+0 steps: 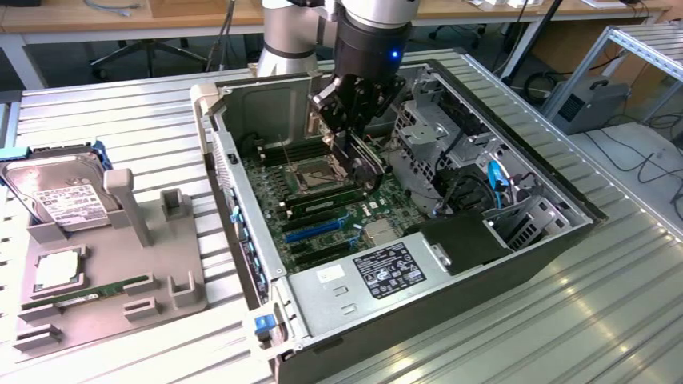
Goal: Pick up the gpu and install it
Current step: 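Insert the gpu into the slot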
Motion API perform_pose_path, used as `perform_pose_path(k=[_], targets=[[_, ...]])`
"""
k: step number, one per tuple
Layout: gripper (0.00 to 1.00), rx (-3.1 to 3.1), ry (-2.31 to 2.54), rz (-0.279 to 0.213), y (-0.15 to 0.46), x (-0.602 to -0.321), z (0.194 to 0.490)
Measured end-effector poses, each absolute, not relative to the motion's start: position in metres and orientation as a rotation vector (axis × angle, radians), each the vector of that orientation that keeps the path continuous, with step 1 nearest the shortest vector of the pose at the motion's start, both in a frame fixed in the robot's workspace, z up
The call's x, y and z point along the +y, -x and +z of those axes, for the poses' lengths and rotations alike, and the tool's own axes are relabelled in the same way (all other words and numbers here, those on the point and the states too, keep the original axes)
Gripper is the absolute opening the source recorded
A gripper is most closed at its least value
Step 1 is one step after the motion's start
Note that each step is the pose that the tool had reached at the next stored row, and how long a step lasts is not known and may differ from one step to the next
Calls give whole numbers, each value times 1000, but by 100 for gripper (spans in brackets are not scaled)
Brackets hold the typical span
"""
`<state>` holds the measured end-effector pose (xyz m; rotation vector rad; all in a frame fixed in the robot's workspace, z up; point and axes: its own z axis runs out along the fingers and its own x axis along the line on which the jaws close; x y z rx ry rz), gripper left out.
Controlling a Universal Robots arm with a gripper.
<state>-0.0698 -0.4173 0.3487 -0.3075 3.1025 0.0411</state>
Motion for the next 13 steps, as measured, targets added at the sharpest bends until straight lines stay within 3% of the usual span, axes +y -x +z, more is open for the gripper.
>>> perform_pose_path(k=[13], targets=[[27,3100,338,42,70,-417,349]])
